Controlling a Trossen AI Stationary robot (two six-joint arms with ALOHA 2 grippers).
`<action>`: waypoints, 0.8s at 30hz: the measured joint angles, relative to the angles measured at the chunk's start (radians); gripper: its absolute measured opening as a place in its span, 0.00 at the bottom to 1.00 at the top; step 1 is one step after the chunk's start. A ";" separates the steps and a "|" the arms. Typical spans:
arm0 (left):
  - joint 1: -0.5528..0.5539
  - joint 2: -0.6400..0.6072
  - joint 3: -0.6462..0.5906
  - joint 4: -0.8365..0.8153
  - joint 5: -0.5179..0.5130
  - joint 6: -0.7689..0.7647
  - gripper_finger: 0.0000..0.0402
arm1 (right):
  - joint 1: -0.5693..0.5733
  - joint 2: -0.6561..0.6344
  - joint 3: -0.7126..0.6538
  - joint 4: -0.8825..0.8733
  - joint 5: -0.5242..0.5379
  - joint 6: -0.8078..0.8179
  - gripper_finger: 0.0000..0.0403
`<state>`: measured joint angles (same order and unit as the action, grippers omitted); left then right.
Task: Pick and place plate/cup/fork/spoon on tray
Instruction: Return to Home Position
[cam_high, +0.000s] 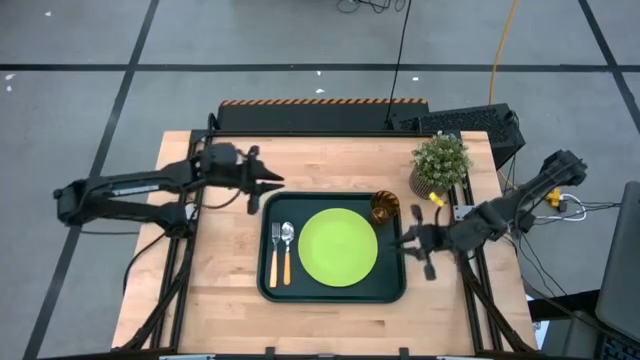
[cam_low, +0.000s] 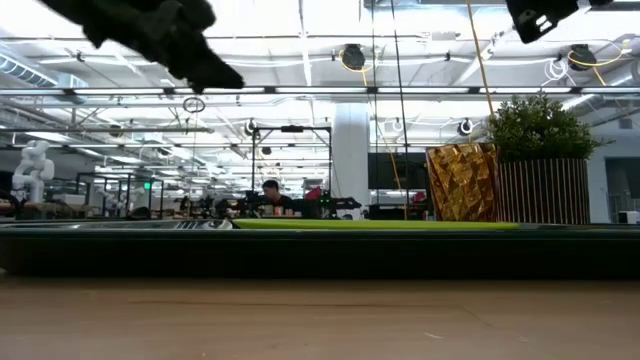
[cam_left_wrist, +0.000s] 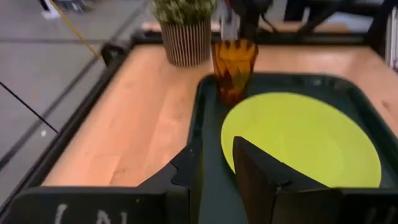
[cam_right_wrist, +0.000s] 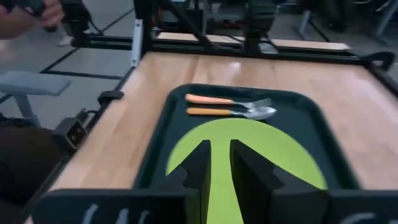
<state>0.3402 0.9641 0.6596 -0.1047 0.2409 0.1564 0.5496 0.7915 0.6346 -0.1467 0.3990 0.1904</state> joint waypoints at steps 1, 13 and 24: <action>0.004 -0.035 -0.044 0.039 0.001 -0.010 0.22 | -0.010 -0.026 0.000 -0.031 0.001 -0.007 0.14; 0.012 -0.391 -0.414 0.282 0.001 -0.141 0.22 | -0.073 -0.370 -0.219 -0.001 0.017 -0.018 0.14; 0.012 -0.673 -0.558 0.149 -0.043 -0.199 0.22 | -0.073 -0.740 -0.464 0.047 0.016 0.057 0.14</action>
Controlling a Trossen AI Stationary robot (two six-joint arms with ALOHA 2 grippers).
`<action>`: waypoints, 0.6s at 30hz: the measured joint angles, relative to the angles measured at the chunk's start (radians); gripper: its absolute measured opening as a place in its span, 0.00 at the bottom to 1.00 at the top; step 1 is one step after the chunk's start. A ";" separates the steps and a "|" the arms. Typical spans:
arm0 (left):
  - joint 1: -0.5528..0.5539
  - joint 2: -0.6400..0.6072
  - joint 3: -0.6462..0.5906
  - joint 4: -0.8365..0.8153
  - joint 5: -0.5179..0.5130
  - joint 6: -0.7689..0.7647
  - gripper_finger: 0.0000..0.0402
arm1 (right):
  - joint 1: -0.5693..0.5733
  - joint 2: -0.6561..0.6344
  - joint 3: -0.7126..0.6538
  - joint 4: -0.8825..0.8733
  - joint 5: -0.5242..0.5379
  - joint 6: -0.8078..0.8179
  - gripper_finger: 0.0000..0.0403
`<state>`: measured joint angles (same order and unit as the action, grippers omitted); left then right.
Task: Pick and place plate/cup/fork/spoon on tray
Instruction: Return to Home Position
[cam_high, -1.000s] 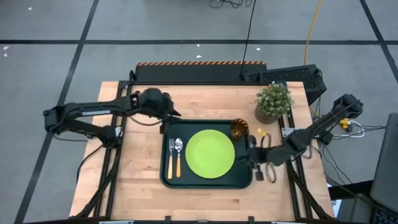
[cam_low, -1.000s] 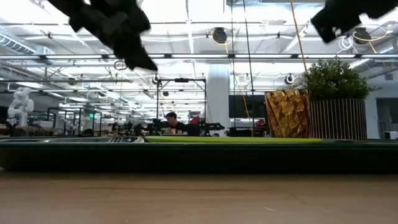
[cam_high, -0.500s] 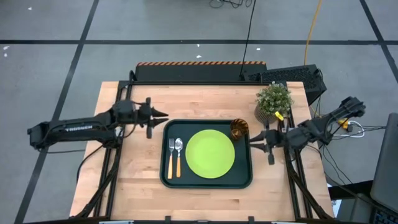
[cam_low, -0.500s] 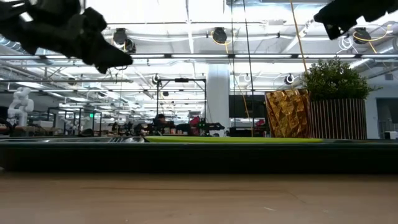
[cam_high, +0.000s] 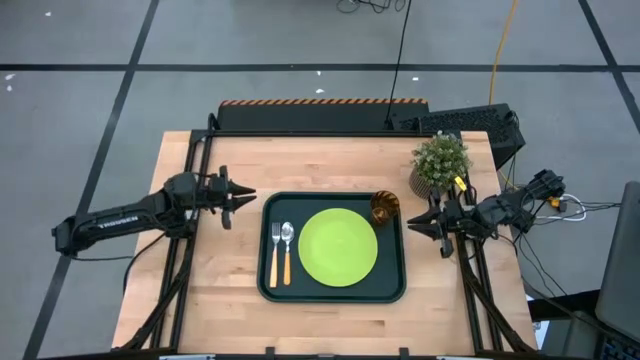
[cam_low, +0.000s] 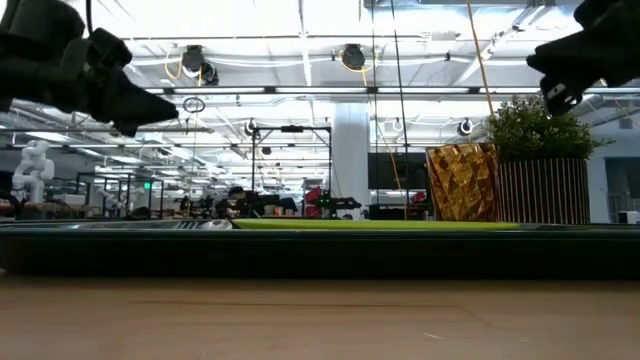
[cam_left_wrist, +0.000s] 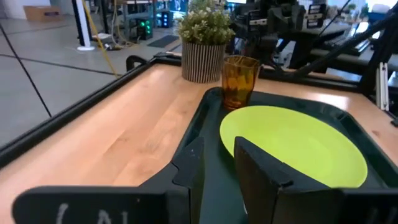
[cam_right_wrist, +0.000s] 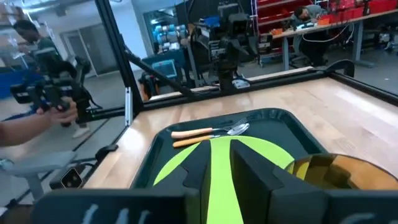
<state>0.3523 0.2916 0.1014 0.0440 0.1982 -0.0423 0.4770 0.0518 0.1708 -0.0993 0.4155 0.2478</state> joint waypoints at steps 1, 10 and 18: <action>0.000 -0.018 -0.014 0.001 0.000 -0.010 0.22 | 0.000 -0.024 -0.007 -0.011 0.000 0.002 0.14; -0.010 -0.090 -0.091 -0.002 -0.016 -0.116 0.22 | 0.000 -0.050 -0.014 -0.144 0.008 0.053 0.14; -0.124 -0.081 -0.091 -0.016 -0.080 -0.110 0.06 | 0.000 -0.044 -0.126 0.118 -0.008 0.006 0.13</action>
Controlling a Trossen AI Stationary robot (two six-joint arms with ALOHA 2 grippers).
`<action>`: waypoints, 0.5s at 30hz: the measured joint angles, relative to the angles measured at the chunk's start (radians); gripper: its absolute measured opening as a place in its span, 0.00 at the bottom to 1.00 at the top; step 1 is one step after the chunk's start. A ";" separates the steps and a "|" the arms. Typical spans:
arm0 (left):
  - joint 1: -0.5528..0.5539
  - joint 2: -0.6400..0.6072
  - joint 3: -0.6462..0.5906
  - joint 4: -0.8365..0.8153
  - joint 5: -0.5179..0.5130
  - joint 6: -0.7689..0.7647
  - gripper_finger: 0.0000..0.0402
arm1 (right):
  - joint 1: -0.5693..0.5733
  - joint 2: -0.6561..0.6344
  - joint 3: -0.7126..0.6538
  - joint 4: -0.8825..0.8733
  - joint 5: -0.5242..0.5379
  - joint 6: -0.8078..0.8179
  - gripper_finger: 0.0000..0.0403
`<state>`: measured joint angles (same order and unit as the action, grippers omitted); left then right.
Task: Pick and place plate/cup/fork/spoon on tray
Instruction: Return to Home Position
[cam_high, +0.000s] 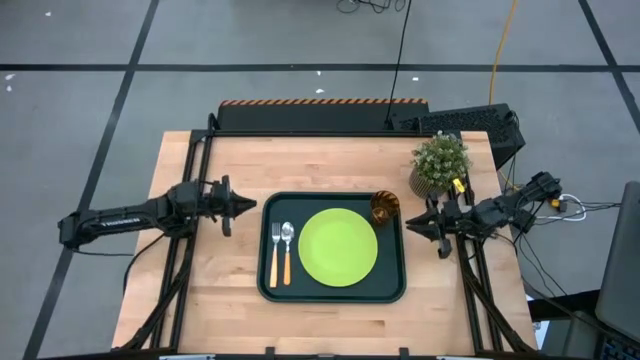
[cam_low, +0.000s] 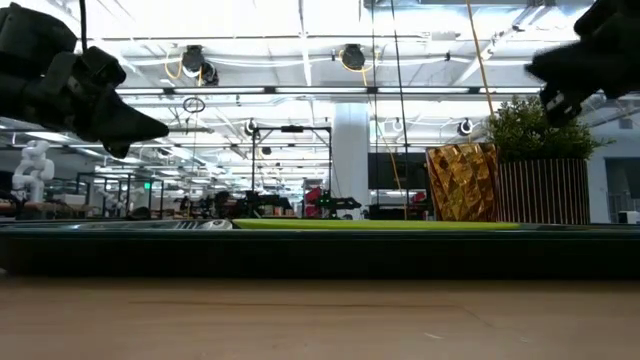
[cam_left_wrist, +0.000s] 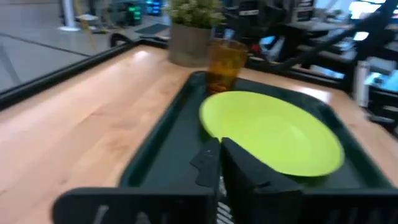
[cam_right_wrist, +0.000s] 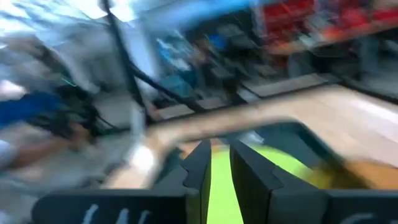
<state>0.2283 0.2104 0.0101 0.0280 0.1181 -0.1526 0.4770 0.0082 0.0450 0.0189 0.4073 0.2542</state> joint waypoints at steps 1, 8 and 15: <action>-0.020 0.000 0.000 0.000 0.000 -0.002 0.03 | 0.000 0.000 -0.021 0.052 -0.037 -0.016 0.13; -0.136 0.009 0.000 -0.012 -0.066 -0.016 0.01 | -0.002 0.007 -0.026 0.052 -0.085 -0.066 0.13; -0.229 0.073 0.001 -0.014 -0.142 -0.082 0.01 | -0.022 0.023 -0.028 0.048 -0.068 -0.117 0.12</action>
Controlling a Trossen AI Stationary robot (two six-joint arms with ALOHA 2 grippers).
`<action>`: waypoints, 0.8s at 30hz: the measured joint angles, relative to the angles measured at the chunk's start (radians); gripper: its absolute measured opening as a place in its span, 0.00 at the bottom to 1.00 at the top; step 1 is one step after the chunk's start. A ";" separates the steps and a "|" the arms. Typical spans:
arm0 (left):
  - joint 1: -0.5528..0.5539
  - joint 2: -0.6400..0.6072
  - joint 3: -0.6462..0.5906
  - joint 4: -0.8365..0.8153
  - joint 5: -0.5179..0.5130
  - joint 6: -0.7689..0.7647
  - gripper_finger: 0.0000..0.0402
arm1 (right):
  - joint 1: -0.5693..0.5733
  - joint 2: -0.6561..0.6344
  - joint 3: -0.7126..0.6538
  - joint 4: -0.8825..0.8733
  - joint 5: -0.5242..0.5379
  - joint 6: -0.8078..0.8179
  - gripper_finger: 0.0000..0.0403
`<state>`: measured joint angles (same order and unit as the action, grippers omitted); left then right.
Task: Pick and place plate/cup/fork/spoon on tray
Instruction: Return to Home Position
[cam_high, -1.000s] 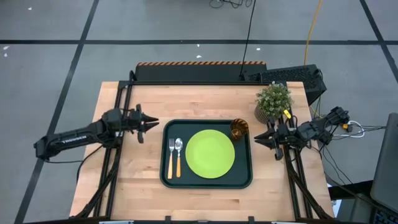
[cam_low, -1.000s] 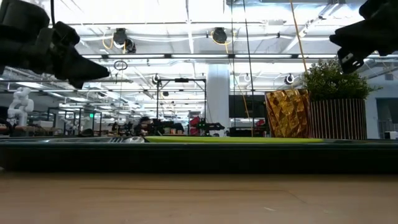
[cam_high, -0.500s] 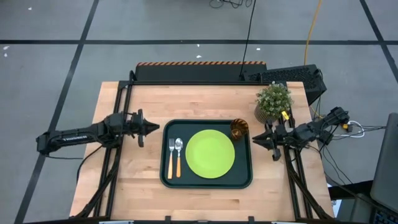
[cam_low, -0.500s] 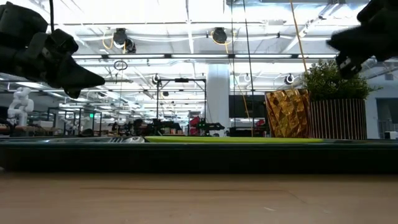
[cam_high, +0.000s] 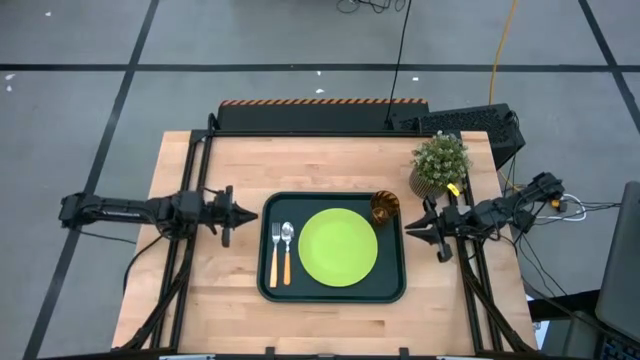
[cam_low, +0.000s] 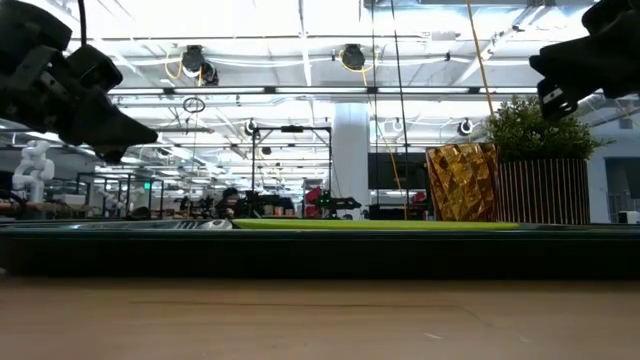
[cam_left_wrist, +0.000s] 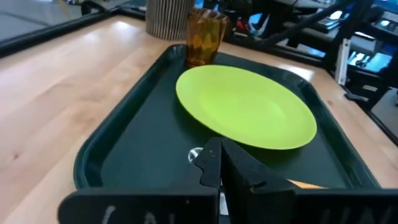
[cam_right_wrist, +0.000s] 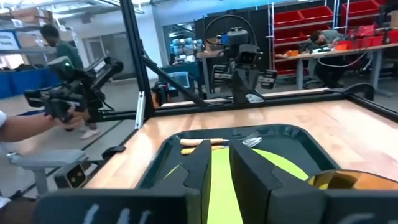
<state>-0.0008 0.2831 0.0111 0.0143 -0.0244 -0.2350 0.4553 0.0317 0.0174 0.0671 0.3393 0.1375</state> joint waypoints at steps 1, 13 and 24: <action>-0.012 0.010 0.000 0.001 -0.017 -0.013 0.01 | -0.005 0.003 0.000 0.000 0.000 0.000 0.12; -0.105 0.037 -0.001 0.036 -0.119 0.022 0.00 | -0.040 0.015 -0.002 -0.001 0.000 -0.032 0.01; -0.104 0.036 -0.001 0.052 -0.184 -0.021 0.01 | -0.047 0.015 -0.002 -0.006 -0.027 -0.034 0.00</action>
<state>-0.1047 0.3195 0.0105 0.0664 -0.2082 -0.2565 0.4082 0.0463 0.0151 0.0616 0.3118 0.1035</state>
